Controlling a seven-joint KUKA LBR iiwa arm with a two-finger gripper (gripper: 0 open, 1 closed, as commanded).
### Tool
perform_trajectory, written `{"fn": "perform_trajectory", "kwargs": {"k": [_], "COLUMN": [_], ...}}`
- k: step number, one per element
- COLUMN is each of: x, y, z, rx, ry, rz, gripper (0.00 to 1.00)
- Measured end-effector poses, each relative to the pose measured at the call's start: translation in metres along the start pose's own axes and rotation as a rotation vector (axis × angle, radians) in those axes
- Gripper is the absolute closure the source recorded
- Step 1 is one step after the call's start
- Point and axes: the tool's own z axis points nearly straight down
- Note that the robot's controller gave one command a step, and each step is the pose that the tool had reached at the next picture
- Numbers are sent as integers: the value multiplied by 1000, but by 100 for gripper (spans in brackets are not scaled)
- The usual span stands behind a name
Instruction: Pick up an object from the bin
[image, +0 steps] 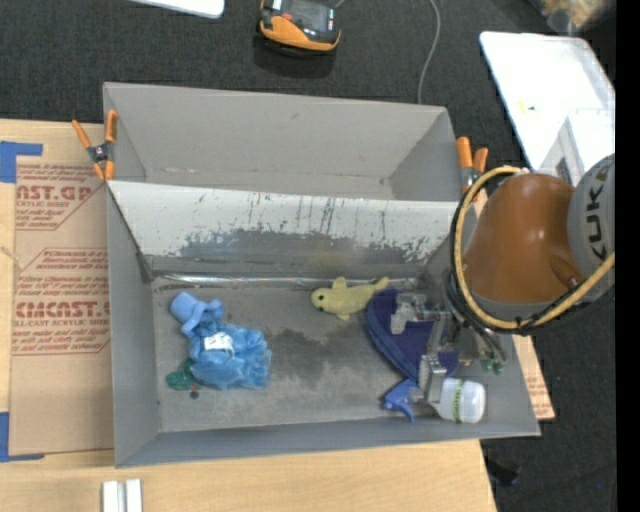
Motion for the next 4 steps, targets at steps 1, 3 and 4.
{"fn": "perform_trajectory", "kwargs": {"k": [1,3,4], "x": [-2,-7,-14], "y": [0,1,-29], "z": [-3,104,101], "rx": [1,4,1], "ry": [-8,-20,-7], "rz": [-1,-431,-553], "gripper": [0,0,100]}}
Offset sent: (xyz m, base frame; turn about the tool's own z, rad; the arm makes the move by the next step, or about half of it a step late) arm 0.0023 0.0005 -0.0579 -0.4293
